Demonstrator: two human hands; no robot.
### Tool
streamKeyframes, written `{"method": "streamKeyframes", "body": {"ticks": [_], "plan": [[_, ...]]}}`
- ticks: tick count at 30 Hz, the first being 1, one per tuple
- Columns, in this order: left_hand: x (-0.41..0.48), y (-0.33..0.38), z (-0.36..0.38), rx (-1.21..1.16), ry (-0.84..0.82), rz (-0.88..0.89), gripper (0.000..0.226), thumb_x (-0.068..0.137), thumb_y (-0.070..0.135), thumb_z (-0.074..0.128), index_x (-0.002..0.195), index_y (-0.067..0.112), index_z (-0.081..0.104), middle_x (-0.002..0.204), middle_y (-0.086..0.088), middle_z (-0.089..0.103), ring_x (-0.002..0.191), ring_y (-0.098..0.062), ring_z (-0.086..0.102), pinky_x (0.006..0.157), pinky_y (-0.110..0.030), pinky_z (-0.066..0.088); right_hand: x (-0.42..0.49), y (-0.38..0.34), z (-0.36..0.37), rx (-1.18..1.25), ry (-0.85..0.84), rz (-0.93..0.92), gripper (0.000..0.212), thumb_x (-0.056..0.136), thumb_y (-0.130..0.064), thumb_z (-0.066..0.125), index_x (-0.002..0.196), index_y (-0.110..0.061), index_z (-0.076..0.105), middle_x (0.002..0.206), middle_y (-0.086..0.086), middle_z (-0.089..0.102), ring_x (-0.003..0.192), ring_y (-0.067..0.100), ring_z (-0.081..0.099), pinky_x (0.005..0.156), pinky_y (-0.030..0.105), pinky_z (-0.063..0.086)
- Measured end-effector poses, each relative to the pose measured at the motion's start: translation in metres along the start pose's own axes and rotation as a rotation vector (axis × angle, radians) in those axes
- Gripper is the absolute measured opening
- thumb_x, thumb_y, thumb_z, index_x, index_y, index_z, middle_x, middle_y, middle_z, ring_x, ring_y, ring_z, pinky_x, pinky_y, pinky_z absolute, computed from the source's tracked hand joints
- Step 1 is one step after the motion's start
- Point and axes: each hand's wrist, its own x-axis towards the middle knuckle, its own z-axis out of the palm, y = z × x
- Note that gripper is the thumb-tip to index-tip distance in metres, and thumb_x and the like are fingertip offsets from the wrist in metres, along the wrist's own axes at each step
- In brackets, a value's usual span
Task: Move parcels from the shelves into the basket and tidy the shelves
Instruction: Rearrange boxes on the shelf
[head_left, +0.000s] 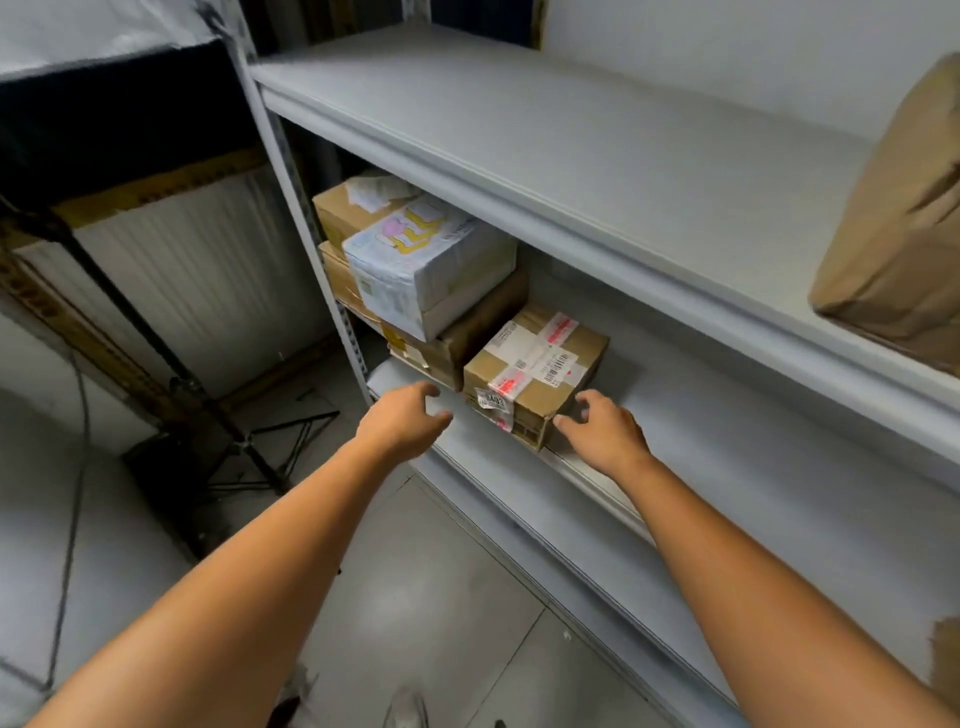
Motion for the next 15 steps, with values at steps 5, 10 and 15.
{"method": "streamKeyframes", "body": {"ticks": [5,10,15], "plan": [[0.053,0.009,0.025,-0.121,0.025,0.076,0.058,0.092,0.047,0.059,0.140,0.018,0.045,0.134,-0.010,0.056,0.117,-0.026,0.056,0.093,-0.036,0.048,0.039,0.004,0.018,0.148,0.083,0.045,0.054,0.092,-0.037,0.066,0.138,-0.016,0.046,0.136,0.009,0.058,0.124,0.030,0.054,0.096,0.035,0.045],[0.084,0.021,0.044,-0.231,-0.019,0.091,0.075,0.090,0.052,0.061,0.148,0.013,0.034,0.137,-0.009,0.054,0.121,-0.026,0.054,0.094,-0.034,0.047,0.062,0.007,0.032,0.269,0.101,0.057,0.058,0.086,-0.034,0.073,0.135,-0.020,0.046,0.130,0.000,0.062,0.121,0.024,0.057,0.098,0.033,0.046],[0.090,0.023,0.049,-0.425,-0.061,0.051,0.075,0.086,0.047,0.070,0.144,0.016,0.035,0.127,-0.006,0.056,0.103,-0.019,0.058,0.087,-0.033,0.053,0.069,0.008,0.039,0.482,0.079,0.114,0.055,0.085,-0.019,0.075,0.132,-0.019,0.047,0.122,-0.001,0.063,0.114,0.021,0.061,0.096,0.037,0.052]]}}
